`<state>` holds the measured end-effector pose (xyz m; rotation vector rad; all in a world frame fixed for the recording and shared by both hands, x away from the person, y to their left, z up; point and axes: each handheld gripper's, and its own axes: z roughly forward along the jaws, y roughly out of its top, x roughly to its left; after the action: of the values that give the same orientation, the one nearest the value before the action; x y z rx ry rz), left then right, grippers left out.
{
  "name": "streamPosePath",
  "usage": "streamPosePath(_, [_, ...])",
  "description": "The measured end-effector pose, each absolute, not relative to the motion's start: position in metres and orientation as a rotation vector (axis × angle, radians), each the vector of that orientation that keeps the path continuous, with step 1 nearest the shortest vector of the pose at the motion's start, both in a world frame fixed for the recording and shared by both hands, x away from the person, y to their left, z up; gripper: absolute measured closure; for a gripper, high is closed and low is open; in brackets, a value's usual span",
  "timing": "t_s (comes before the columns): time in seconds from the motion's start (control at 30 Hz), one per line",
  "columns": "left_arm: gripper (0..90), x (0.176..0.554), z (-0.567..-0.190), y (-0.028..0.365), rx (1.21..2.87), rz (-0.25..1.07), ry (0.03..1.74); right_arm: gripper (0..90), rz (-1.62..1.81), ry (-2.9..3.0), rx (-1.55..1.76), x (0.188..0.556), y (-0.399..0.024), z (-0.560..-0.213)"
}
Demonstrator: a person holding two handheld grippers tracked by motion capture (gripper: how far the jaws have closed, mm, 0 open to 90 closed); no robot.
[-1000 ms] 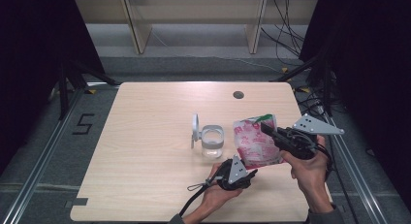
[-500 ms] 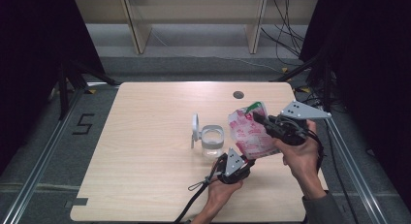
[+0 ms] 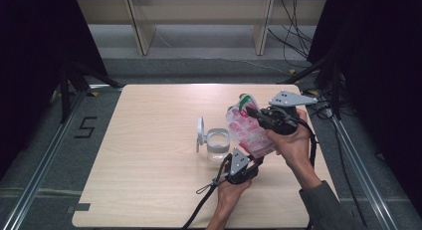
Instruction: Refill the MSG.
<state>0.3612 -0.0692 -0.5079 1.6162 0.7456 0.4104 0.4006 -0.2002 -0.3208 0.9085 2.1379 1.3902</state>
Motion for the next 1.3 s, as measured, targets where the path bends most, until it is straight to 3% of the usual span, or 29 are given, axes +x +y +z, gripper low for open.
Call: streamPosePath(1.3, [73.3,0.369,-0.516,-0.059,1.621,0.316,0.752,90.0,1.236,2.272,0.902,0.430,-0.140,-0.343])
